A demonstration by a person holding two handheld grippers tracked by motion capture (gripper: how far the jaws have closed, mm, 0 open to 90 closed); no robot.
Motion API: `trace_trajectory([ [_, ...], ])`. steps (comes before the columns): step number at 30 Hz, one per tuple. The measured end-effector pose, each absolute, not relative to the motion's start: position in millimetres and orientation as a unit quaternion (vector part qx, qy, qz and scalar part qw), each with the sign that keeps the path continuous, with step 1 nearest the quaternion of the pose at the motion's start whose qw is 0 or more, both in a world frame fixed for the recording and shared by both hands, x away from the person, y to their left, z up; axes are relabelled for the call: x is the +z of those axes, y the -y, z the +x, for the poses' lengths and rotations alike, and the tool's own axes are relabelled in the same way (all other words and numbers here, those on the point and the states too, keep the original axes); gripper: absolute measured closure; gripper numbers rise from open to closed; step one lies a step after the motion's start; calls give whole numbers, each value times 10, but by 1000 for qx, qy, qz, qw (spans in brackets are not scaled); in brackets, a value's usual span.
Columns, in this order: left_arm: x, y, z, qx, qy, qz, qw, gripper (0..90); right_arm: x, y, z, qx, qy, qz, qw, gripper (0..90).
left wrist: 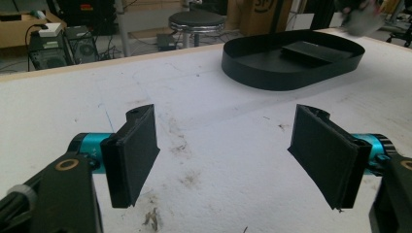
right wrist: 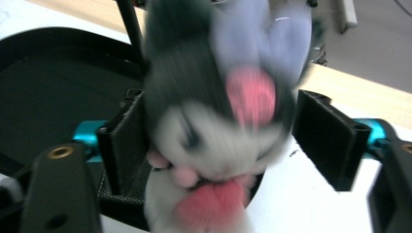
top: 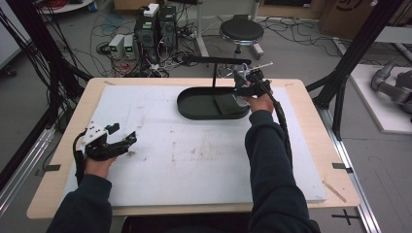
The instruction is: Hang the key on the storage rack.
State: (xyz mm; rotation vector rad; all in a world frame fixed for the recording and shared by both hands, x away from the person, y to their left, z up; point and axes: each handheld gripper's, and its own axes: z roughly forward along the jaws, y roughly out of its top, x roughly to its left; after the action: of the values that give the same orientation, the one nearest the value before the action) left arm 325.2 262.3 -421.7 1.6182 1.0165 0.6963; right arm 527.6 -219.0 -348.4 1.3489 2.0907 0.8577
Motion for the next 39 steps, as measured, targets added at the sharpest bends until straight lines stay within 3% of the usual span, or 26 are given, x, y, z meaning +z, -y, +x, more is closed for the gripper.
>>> trace_trajectory([
  [7,-4207,-2614,3251,292,-424,674,529,251,-3392,2273,5133,350,-764,479,254,234],
  [11,-4208,-2613,3265,290,-425,672,532,251,-3408,2418,4892,358,-758,448,309,249],
  [13,-4207,-2608,3272,291,-426,670,534,251,-3412,2540,4824,353,-772,453,272,217],
  [23,-4158,-2591,3311,286,-426,655,555,265,-3468,2953,4214,401,-773,427,245,218],
  [31,-4157,-2586,3306,288,-425,657,552,265,-3711,3071,3761,405,-775,407,262,218],
  [39,-4158,-2556,3301,289,-421,662,549,265,-3824,3060,3553,413,-772,398,273,218],
])
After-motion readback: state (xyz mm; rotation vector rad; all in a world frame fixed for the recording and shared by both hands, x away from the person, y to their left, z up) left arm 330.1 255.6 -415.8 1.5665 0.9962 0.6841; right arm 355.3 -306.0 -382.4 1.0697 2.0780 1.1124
